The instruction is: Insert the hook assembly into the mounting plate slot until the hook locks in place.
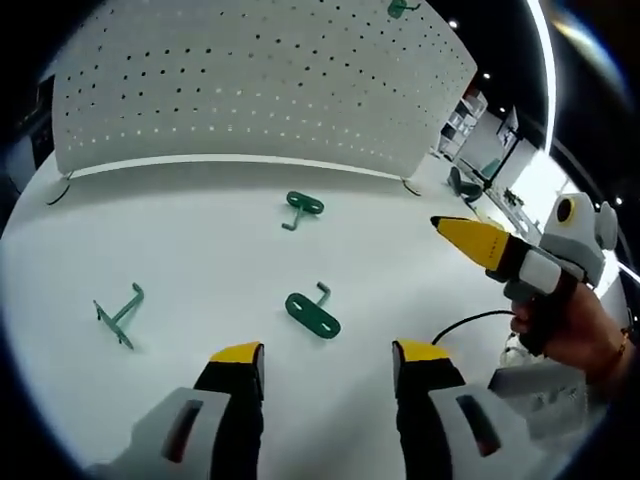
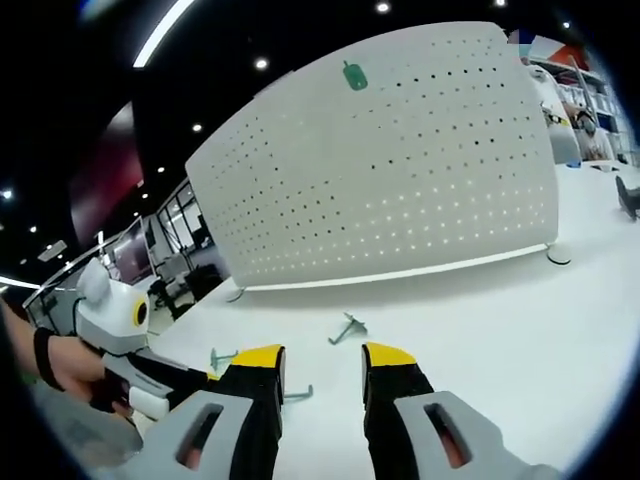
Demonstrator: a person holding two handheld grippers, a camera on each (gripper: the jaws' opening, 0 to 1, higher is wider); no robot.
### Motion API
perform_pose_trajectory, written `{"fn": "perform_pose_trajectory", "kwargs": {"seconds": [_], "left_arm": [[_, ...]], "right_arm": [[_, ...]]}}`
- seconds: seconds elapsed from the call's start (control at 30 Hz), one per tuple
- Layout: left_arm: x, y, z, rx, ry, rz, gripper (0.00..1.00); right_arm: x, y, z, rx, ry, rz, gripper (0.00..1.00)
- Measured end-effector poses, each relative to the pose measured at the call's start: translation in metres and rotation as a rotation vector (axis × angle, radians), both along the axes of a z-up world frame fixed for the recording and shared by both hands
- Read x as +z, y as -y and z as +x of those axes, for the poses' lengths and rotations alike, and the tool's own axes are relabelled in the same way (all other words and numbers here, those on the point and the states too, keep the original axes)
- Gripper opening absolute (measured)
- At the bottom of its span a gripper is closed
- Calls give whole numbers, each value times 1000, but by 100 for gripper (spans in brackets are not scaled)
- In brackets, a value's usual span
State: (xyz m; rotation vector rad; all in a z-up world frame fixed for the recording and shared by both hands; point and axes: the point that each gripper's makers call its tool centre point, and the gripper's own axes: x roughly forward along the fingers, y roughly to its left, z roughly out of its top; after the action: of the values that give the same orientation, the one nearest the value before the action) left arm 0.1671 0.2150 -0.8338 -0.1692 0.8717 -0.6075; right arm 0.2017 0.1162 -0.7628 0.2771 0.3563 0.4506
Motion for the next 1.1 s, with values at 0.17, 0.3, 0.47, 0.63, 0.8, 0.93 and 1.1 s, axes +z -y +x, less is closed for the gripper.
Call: {"fn": "perform_pose_trajectory", "kwargs": {"seconds": [0.17, 0.3, 0.47, 0.63, 0.8, 0.93, 1.1], "left_arm": [[-3, 1, 0, 1, -9, 9, 50], [-4, 6, 2, -4, -11, 4, 43], [-8, 8, 6, 11, -30, 14, 41], [-10, 10, 12, 32, -39, 21, 36], [-12, 13, 20, 41, -47, 40, 33], [-14, 17, 22, 41, -54, 49, 29], [-16, 17, 26, 36, -51, 81, 22]], "right_arm": [[-1, 0, 0, -3, -9, 11, 30], [-2, -1, 0, -3, -14, 19, 30], [-2, -1, 0, -3, -14, 19, 30], [-3, -1, 0, -5, -21, 17, 30], [-3, 0, 0, -6, -20, 13, 30], [-3, 1, 1, -9, -19, 14, 29], [-2, 3, 1, -17, -18, 17, 29]]}}
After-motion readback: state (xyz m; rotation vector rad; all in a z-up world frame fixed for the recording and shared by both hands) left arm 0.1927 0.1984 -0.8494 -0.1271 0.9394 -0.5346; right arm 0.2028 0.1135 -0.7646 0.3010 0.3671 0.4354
